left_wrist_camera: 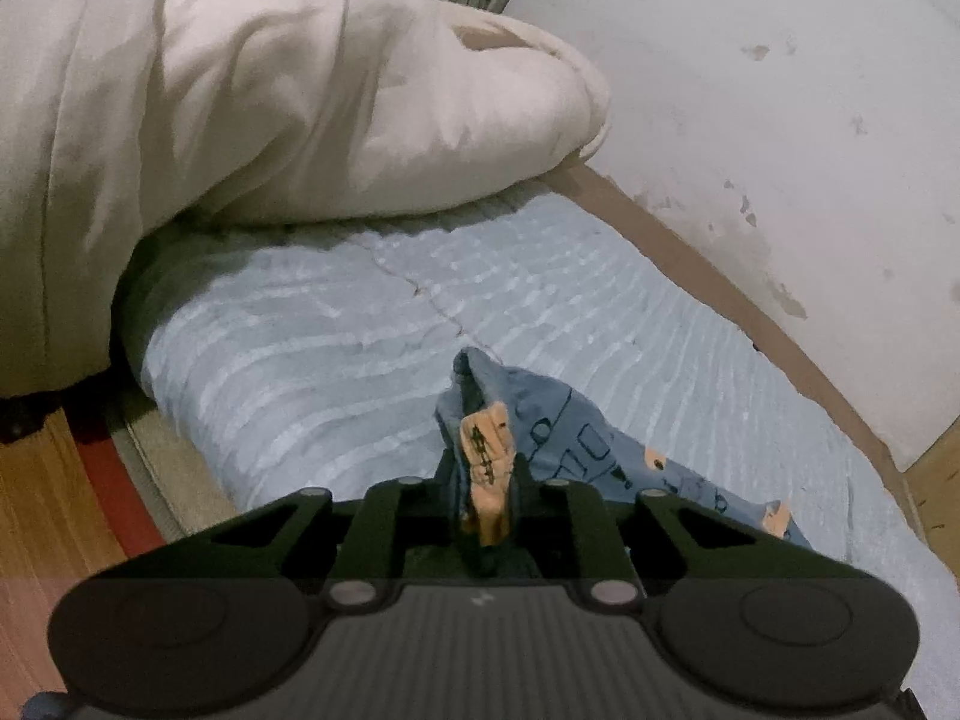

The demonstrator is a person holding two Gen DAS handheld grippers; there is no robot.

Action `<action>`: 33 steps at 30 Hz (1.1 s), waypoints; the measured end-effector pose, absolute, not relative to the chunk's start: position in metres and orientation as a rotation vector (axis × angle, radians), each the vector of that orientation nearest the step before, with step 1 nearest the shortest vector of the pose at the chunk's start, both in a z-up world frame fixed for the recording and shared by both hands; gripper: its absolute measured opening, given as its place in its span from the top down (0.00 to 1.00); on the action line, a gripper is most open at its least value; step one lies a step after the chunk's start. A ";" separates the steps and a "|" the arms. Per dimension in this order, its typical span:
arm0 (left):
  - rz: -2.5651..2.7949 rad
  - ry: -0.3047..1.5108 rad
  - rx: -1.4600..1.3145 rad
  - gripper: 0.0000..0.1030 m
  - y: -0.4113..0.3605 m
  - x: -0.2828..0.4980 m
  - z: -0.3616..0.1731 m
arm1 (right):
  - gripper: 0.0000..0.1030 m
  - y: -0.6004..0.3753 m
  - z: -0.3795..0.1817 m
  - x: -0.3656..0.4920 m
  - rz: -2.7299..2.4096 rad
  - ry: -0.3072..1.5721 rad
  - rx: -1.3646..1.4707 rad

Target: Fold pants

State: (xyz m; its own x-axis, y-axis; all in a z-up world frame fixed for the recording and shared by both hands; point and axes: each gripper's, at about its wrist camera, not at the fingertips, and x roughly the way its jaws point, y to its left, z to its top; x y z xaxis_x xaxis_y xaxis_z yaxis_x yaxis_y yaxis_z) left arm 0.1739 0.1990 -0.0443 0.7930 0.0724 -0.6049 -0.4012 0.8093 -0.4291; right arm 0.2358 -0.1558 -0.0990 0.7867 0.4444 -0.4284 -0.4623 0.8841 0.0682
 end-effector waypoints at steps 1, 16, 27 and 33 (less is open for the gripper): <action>0.273 0.597 -0.562 0.85 0.195 0.173 -0.040 | 0.01 -0.156 -0.099 0.236 0.490 0.452 -0.036; -0.022 0.419 -0.309 0.86 0.087 0.177 0.051 | 0.01 -0.173 -0.085 0.219 0.437 0.393 0.038; -0.317 0.451 -0.091 0.86 -0.045 0.192 0.054 | 0.01 -0.258 -0.058 0.167 0.217 0.357 0.036; -0.369 0.570 0.033 0.84 -0.106 0.205 0.013 | 0.01 -0.306 -0.061 0.143 0.068 0.380 0.040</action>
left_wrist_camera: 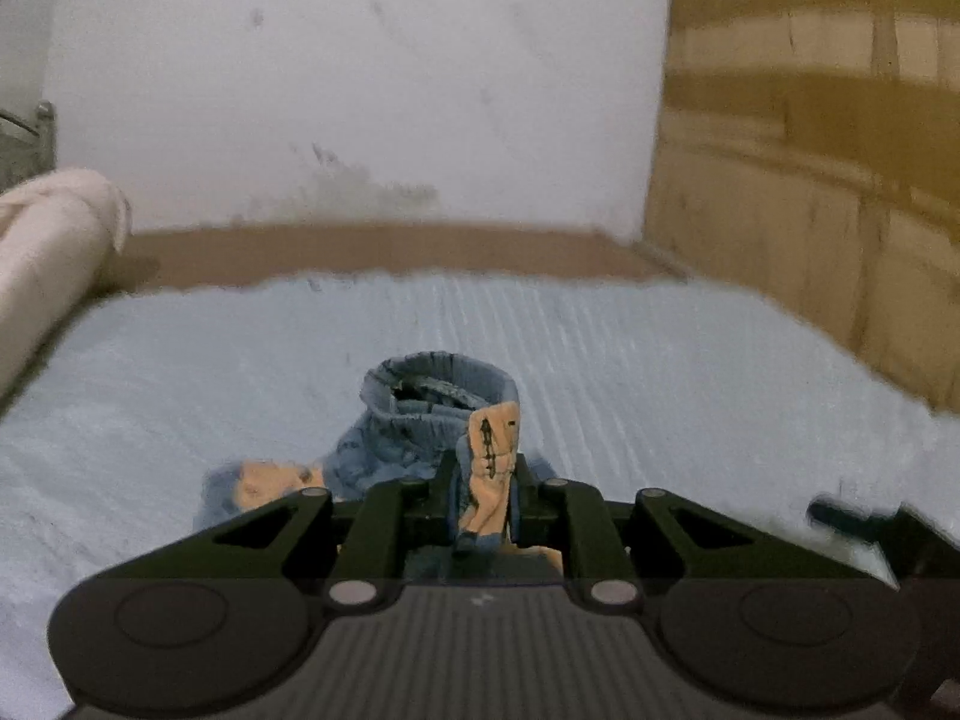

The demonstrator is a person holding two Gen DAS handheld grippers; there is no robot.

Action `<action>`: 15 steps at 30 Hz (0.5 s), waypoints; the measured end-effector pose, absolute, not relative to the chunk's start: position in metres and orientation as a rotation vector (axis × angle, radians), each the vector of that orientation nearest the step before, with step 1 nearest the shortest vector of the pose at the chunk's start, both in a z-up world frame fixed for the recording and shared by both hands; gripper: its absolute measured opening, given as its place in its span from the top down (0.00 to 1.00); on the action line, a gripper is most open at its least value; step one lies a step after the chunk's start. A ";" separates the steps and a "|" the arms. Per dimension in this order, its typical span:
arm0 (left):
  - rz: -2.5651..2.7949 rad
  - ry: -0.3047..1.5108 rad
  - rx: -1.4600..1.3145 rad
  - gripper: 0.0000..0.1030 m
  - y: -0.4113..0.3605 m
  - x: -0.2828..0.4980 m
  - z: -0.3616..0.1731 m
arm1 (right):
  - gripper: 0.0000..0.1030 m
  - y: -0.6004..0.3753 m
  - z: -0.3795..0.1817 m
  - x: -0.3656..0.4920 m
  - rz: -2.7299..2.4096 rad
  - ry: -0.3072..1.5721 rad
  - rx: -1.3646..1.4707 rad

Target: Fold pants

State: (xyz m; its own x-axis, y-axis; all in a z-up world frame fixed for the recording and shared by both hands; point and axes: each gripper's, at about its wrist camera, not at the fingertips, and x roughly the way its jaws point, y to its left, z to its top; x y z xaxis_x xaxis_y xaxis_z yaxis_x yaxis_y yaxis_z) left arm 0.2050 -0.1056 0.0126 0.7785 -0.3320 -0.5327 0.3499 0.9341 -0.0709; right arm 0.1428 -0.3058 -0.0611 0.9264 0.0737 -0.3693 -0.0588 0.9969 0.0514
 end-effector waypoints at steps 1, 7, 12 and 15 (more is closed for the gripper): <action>-0.376 0.590 0.045 0.84 -0.112 0.207 0.006 | 0.01 -0.312 -0.063 0.140 0.048 0.386 0.044; -0.436 0.669 -0.009 0.48 -0.110 0.204 -0.020 | 0.01 -0.332 -0.076 0.130 -0.013 0.415 0.067; -0.419 0.641 -0.086 0.28 -0.089 0.197 -0.016 | 0.01 -0.335 -0.079 0.131 -0.021 0.433 0.080; -0.380 0.622 -0.109 0.16 -0.074 0.190 -0.010 | 0.01 -0.330 -0.079 0.136 -0.002 0.442 0.082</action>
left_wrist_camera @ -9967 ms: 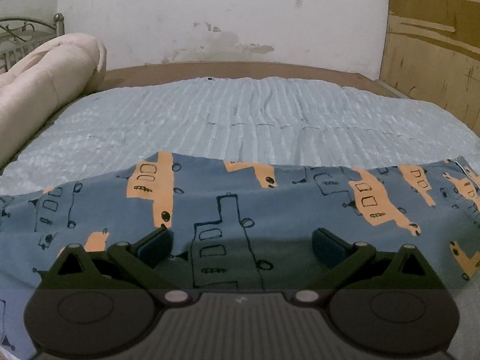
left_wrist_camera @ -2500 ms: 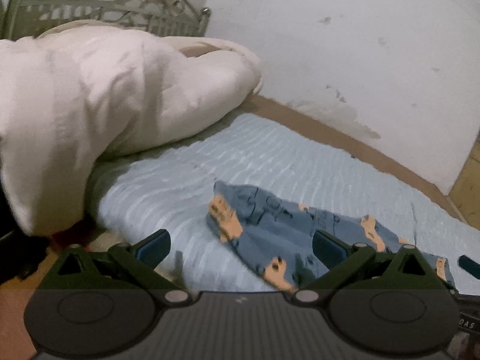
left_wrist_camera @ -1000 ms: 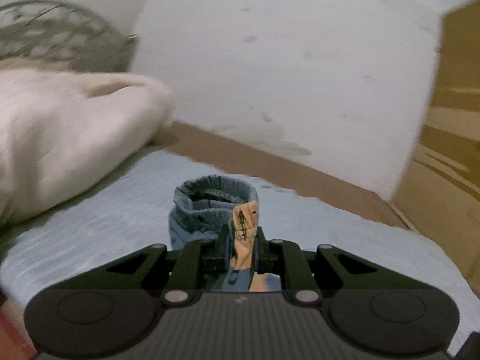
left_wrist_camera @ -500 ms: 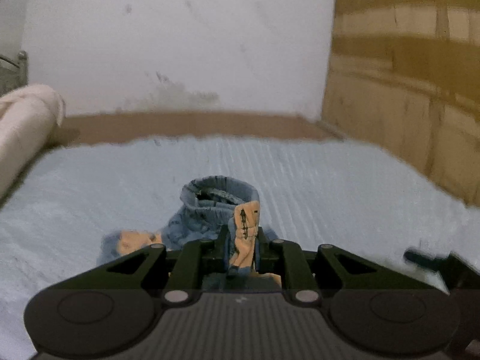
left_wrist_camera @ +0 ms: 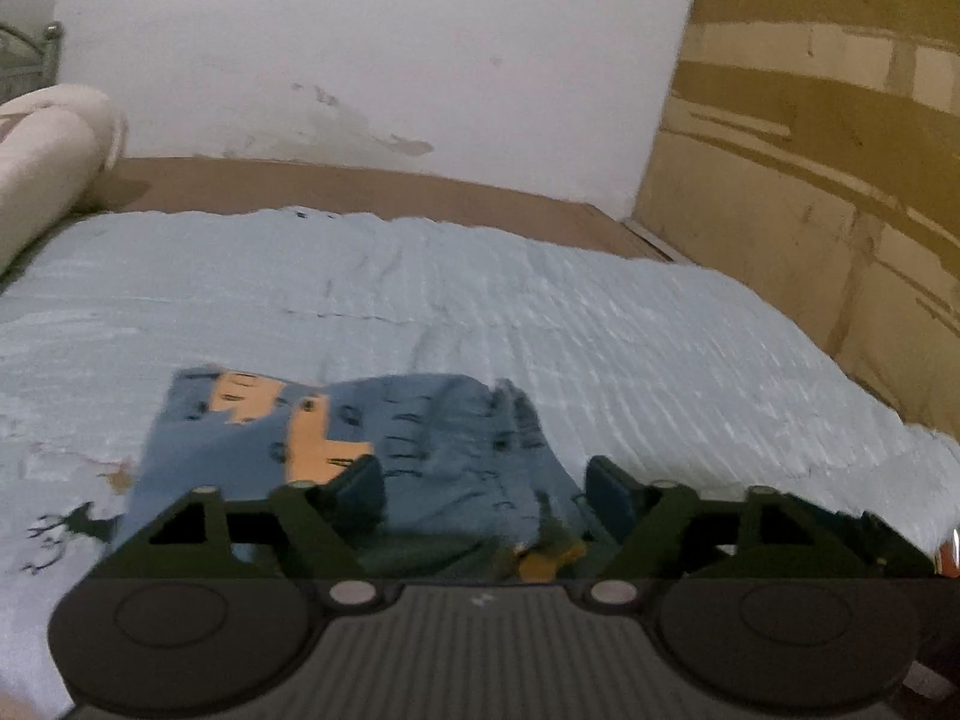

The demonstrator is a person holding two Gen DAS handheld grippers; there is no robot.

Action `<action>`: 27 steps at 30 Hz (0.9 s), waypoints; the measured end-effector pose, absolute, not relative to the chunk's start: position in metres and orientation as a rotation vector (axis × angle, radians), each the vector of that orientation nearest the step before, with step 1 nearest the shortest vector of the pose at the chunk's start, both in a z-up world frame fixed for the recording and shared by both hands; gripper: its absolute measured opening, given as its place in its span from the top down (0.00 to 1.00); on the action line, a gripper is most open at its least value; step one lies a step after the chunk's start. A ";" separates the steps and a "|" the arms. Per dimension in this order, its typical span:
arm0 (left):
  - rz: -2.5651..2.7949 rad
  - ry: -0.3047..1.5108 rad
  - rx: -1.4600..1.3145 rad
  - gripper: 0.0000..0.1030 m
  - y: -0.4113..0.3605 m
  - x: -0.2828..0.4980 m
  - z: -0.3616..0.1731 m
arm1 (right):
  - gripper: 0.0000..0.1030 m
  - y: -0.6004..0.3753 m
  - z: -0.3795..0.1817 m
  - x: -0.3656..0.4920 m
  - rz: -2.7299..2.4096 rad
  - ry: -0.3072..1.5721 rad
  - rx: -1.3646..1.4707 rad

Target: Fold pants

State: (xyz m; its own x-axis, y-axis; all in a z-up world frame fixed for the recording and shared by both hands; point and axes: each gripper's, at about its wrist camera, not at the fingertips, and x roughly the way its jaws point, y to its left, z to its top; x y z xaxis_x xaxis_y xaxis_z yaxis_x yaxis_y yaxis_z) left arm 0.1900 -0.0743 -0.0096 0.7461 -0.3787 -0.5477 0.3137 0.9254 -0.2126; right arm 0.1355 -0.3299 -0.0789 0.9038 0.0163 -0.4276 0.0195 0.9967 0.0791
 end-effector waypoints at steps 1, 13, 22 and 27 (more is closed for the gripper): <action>-0.351 0.616 -0.114 0.14 -0.068 0.188 -0.008 | 0.01 -0.327 -0.078 0.137 0.008 0.443 0.082; 0.034 0.689 -0.182 0.01 0.019 0.189 -0.029 | 0.01 -0.300 -0.061 0.162 0.228 0.468 0.191; 0.041 0.735 -0.196 0.01 0.030 0.185 -0.039 | 0.10 -0.275 -0.048 0.220 0.370 0.546 0.276; 0.028 0.741 -0.181 0.01 0.024 0.183 -0.042 | 0.25 -0.278 -0.054 0.244 0.358 0.603 0.358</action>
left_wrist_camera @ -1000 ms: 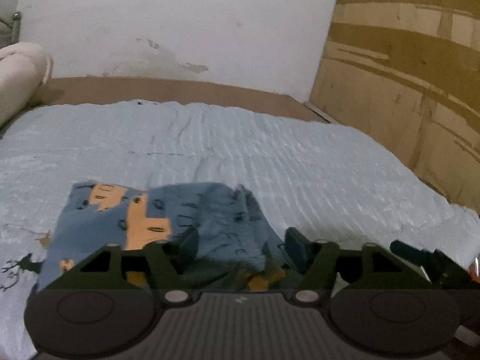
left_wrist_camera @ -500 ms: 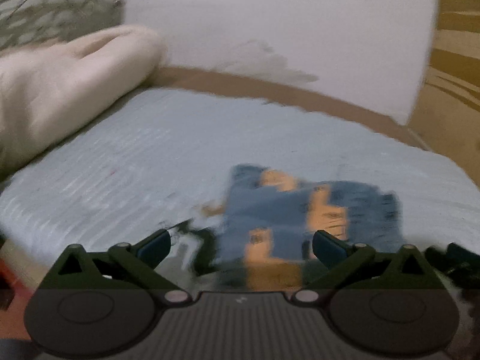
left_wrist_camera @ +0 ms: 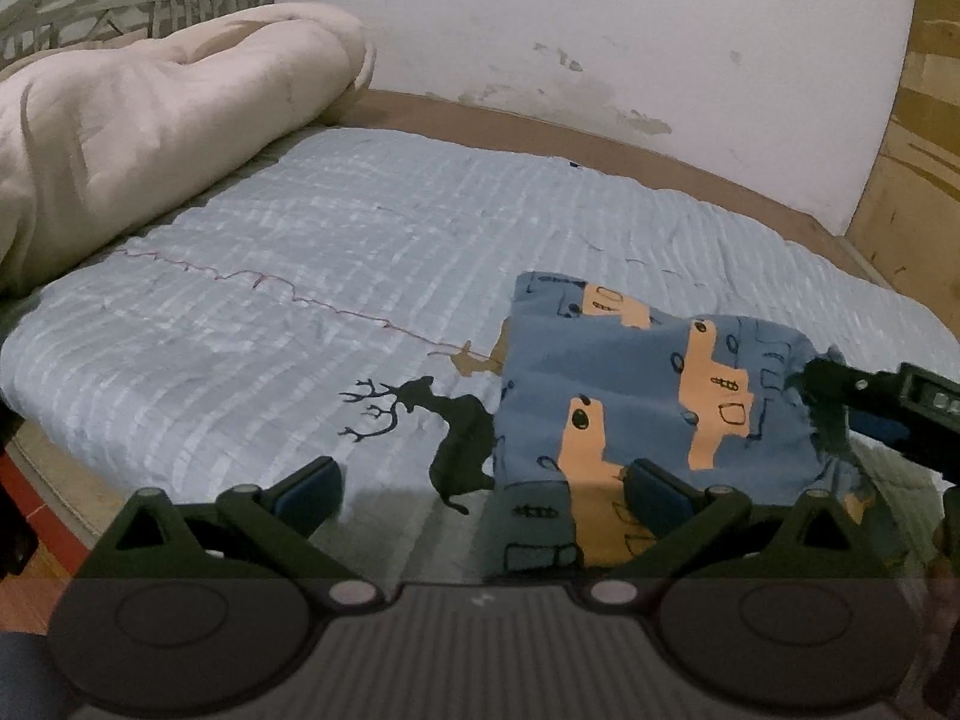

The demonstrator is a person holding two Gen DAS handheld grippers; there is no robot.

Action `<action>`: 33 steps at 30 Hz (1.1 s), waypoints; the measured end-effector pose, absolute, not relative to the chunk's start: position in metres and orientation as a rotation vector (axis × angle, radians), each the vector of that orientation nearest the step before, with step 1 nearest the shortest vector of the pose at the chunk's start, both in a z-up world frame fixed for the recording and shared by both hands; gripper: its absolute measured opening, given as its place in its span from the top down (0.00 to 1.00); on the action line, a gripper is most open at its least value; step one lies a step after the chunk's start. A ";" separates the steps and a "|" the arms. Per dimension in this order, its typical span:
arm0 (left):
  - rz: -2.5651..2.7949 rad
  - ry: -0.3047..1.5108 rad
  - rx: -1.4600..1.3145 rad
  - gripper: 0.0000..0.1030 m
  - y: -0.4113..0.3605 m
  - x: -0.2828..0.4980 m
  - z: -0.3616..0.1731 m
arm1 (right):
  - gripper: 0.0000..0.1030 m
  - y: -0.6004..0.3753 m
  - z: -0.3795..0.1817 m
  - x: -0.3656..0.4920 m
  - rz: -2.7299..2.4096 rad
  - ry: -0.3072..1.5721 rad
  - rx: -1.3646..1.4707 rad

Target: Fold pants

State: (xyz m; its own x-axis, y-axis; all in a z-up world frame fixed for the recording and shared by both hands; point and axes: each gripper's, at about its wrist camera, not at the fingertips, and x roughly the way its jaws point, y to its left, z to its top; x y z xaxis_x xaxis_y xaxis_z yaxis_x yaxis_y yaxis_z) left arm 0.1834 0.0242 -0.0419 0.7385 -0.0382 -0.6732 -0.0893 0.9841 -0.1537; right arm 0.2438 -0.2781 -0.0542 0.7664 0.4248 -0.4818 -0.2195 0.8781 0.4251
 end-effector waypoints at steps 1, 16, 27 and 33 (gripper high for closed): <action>0.024 0.741 -0.181 0.01 0.024 0.184 -0.042 | 0.34 -0.280 -0.057 0.246 0.354 0.613 0.372; 0.008 0.707 -0.217 0.01 0.026 0.180 -0.030 | 0.91 -0.307 -0.037 0.222 0.311 0.566 0.466; 0.032 0.772 -0.162 0.01 0.020 0.182 -0.046 | 0.20 -0.304 -0.057 0.209 0.164 0.633 0.365; 0.022 0.776 -0.139 0.01 0.019 0.180 -0.047 | 0.02 -0.282 -0.057 0.197 0.100 0.654 0.178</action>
State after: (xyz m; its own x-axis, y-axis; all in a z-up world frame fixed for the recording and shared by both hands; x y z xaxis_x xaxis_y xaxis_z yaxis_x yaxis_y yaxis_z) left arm 0.1801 0.0190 -0.0475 0.7142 -0.0313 -0.6992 -0.0712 0.9906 -0.1170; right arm 0.1973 -0.2818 -0.0573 0.7893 0.1485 -0.5958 -0.0364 0.9799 0.1960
